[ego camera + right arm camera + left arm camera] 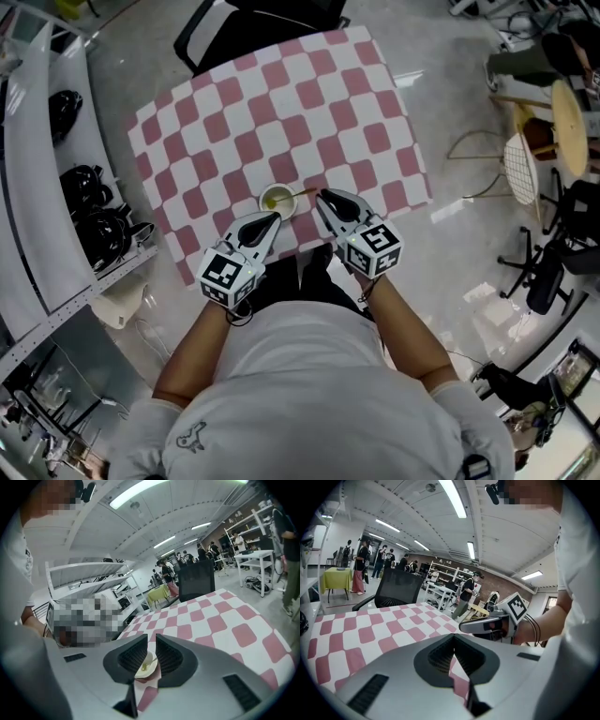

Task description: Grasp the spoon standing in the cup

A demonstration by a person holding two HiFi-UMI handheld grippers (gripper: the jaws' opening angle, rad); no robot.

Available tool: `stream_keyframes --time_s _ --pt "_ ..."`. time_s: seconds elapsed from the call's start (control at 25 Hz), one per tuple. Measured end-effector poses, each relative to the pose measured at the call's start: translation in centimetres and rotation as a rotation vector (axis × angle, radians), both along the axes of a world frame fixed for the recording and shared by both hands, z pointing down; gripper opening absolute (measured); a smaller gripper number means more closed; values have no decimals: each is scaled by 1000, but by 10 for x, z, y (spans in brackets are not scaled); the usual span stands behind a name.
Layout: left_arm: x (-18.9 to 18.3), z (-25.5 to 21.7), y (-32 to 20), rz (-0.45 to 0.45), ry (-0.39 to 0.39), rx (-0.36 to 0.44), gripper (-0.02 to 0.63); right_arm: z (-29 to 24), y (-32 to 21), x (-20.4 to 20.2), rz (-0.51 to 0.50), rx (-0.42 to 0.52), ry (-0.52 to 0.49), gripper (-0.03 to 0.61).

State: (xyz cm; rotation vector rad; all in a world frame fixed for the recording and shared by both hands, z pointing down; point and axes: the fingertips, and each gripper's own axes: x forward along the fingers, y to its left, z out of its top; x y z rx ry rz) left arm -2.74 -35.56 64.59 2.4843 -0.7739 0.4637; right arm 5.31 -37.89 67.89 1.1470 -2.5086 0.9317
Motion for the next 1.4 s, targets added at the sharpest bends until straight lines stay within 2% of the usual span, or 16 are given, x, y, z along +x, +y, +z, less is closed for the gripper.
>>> stream_keyframes --time_s 0.56,0.92,1.12,1.4 --pt "5 16 -15 42 10 -33 11 47 -6 -5 14 -98 26 87" --pt "1 27 -16 50 0 -57 11 61 -7 -14 0 -125 24 87" --pt "-4 29 -18 61 -32 -34 11 67 -10 -17 -8 -141 34 83" --pt "-7 29 -17 60 -36 -35 11 65 -10 -20 -19 -134 42 58"
